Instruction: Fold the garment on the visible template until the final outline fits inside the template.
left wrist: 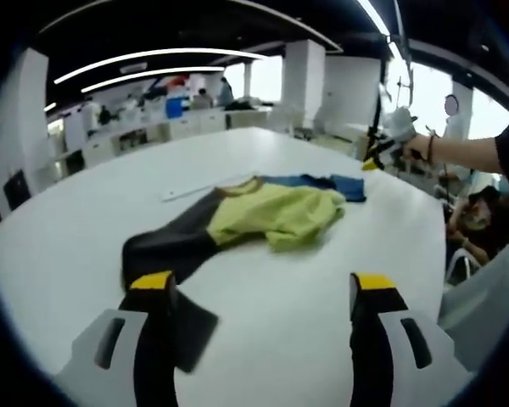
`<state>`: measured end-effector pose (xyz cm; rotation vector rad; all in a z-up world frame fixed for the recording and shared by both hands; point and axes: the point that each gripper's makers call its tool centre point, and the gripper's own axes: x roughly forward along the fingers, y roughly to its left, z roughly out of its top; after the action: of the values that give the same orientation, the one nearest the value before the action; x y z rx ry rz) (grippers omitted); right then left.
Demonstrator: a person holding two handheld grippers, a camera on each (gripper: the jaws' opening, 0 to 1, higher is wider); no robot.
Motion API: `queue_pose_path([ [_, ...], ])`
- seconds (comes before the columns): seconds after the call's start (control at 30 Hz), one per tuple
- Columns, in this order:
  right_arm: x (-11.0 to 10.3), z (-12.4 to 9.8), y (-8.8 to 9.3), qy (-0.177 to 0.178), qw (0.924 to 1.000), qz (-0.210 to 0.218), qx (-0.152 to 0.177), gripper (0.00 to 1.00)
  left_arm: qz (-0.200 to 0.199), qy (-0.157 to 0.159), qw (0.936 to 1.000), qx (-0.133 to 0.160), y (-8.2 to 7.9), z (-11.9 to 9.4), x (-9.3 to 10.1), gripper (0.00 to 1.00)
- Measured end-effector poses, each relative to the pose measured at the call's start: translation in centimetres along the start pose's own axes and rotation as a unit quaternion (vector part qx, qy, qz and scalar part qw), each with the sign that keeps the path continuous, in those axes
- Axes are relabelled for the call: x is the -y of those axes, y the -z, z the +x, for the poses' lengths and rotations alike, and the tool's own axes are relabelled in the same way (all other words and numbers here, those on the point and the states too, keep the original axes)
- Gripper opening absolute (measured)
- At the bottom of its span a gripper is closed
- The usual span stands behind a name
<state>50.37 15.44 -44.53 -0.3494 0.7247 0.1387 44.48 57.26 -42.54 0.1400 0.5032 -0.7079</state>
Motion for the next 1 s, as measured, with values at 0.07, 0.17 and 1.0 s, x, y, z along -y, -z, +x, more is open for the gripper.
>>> queue_pose_path([
  [0.07,-1.8,-0.4,-0.7,-0.022,0.9996,0.003,0.017,0.52,0.003,0.002,1.0,0.001,-0.1,0.6,0.2,0.77],
  [0.17,-3.8,-0.7,-1.5,-0.044,0.9986,-0.009,0.029,0.53,0.006,0.005,1.0,0.004,-0.3,1.3,0.5,0.73],
  [1.0,-14.5,2.1,-0.5,-0.149,0.9885,0.005,0.023,0.39,0.041,0.054,0.9977,0.001,0.3,9.4,4.8,0.36],
])
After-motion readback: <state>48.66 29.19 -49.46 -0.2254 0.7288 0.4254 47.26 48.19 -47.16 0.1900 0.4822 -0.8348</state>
